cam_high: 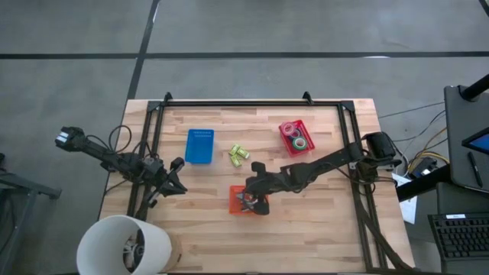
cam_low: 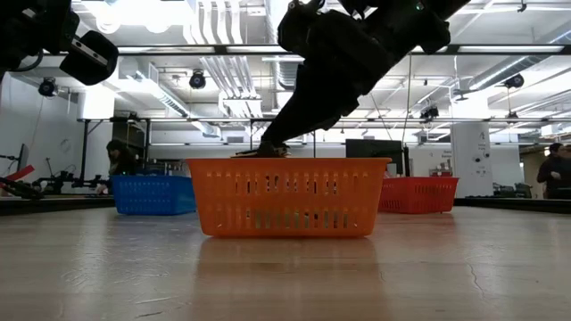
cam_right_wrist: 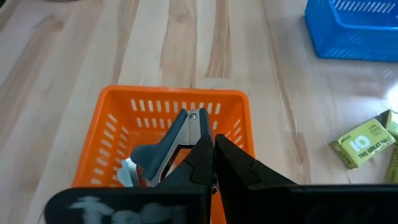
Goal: Pick and place Stapler, Stapler remover, tape
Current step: Put the black stapler remover into the orange basket, then put the top left green staple wire box into the blue basket
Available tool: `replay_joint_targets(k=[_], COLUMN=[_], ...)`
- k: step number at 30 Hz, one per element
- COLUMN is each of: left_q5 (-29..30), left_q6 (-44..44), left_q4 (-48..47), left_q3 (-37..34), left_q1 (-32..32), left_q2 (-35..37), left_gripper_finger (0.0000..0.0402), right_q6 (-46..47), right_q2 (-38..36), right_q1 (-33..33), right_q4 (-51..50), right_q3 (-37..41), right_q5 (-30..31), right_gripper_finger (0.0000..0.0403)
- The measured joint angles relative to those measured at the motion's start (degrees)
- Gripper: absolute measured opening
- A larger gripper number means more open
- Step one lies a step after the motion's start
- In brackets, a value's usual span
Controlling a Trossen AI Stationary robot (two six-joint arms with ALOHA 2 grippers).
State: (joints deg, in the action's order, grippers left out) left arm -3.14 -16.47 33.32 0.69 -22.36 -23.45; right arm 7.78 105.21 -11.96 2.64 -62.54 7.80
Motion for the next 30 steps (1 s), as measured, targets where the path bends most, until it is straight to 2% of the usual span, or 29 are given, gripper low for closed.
replay_joint_targets(k=[6, 11, 17, 21, 26, 30], left_q5=[-0.02, 0.00, -0.01, 0.00, 0.00, 0.00], left_q6=[0.00, -0.02, -0.01, -0.02, 0.00, -0.02], left_q4=[0.02, 0.01, 0.00, 0.02, 0.02, 0.02], left_q3=[0.00, -0.01, -0.02, 0.00, -0.02, -0.01], left_q1=[-0.01, -0.01, 0.00, 0.00, -0.01, 0.01], left_q2=[0.01, -0.01, 0.01, 0.01, 0.01, 0.01], left_gripper_finger=[0.0039, 0.0039, 0.0039, 0.0039, 0.0039, 0.0039], right_q6=[0.88, 1.60, 0.44, -1.39, -5.07, -5.47], right_q2=[0.00, -0.04, -2.18, -4.25, -8.89, -15.15], right_q1=[0.32, 0.38, 0.60, 0.63, 0.63, 0.63], right_q4=[0.76, 1.48, 0.63, 0.72, 0.63, 1.27], right_q3=[0.00, 0.00, 0.00, 0.02, 2.16, 6.24], right_q5=[1.31, 4.75, 4.85, 4.63, 1.99, 1.51], right_gripper_finger=[0.0018, 0.0064, 0.0109, 0.0090, 0.0020, 0.0012])
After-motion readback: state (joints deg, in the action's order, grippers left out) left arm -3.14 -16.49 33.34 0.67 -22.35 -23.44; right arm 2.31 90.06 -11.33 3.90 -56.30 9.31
